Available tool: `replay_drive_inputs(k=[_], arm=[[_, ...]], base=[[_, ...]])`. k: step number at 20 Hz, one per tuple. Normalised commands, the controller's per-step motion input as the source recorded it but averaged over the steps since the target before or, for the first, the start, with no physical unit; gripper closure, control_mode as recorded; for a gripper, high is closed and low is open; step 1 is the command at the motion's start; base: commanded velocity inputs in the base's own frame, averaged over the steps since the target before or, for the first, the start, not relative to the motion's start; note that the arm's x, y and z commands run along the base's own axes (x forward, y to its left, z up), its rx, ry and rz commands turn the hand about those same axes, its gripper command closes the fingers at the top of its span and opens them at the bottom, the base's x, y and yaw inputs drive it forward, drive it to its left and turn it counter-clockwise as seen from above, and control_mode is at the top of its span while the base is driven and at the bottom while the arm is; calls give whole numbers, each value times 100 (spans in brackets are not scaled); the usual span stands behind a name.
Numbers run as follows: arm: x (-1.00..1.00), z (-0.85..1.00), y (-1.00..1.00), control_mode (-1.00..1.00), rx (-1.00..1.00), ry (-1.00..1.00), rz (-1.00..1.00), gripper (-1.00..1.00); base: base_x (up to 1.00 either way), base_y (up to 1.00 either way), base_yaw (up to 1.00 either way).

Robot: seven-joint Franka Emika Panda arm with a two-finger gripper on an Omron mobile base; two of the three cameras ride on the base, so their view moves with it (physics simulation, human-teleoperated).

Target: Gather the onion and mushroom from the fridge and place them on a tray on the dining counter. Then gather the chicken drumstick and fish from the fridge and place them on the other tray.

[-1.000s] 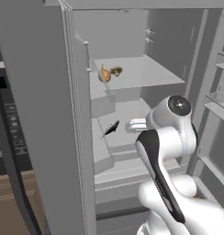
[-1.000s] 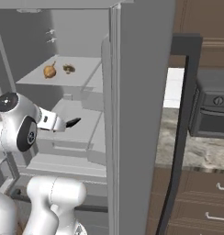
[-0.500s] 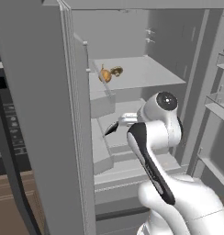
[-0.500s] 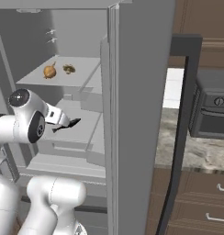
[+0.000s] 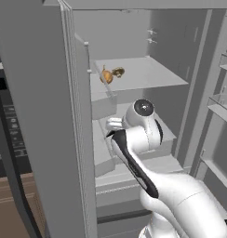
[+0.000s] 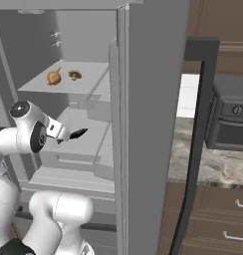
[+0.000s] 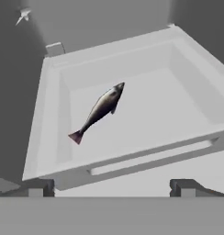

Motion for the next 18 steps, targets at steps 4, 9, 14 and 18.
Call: replay_drive_inputs(k=[4,9,14,18], arm=[[35,-31,0,-100,8,7,-8,-100],[35,-17,0,-100,5,2,-5,-100],[32,-7,3,-100,0,3,-6,-100],[29,-11,4,-100,0,11,-4,-100]], base=[[0,0,0],[0,0,0],[0,0,0],[0,0,0]])
